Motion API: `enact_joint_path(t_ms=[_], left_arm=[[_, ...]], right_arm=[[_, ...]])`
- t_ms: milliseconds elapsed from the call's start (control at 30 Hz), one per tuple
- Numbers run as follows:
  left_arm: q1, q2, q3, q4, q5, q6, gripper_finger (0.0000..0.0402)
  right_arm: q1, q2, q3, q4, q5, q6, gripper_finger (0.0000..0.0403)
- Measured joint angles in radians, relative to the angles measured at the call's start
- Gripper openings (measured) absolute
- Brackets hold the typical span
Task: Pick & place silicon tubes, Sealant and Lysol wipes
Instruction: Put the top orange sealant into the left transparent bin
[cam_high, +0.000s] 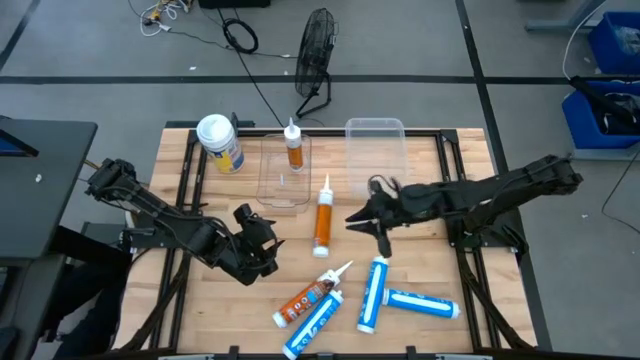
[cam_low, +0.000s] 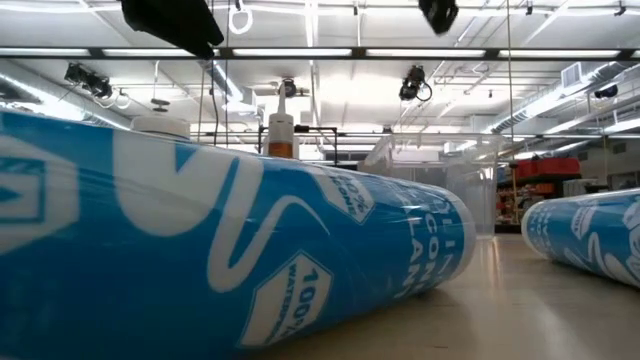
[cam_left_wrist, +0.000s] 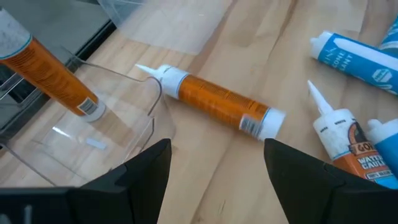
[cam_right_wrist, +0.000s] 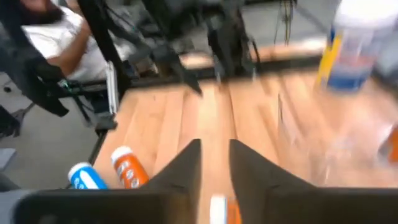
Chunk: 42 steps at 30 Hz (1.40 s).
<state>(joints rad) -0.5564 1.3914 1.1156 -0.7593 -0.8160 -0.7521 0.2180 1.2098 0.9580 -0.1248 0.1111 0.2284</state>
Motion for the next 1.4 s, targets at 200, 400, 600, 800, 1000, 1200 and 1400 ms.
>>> enact_joint_path(t_ms=[200, 400, 600, 800, 1000, 1200, 1400], left_arm=[[0.004, 0.0, 0.0, 0.0, -0.001, 0.03, 0.0263], [0.023, 0.0, 0.0, 0.003, 0.015, 0.027, 0.0263], [0.042, 0.0, -0.001, 0.035, 0.024, -0.058, 0.0263], [0.105, 0.042, -0.001, 0.099, 0.07, -0.101, 0.0264], [0.194, 0.14, -0.002, 0.241, 0.285, -0.121, 0.0264], [0.27, 0.201, -0.002, 0.236, 0.305, -0.18, 0.0271], [0.333, 0.271, -0.001, 0.261, 0.334, -0.233, 0.0314]], right_arm=[[-0.001, 0.135, 0.0, 0.0, 0.003, 0.213, 0.0215], [-0.013, 0.257, 0.0, 0.041, 0.008, 0.481, 0.0305], [0.009, 0.306, 0.0, -0.006, 0.07, 0.531, 0.0326], [0.078, 0.298, -0.001, -0.063, 0.234, 0.511, 0.0317], [0.129, 0.298, -0.001, -0.17, 0.364, 0.498, 0.0311], [0.192, 0.297, -0.001, -0.311, 0.468, 0.515, 0.0311], [0.259, 0.297, -0.001, -0.408, 0.599, 0.582, 0.0311]])
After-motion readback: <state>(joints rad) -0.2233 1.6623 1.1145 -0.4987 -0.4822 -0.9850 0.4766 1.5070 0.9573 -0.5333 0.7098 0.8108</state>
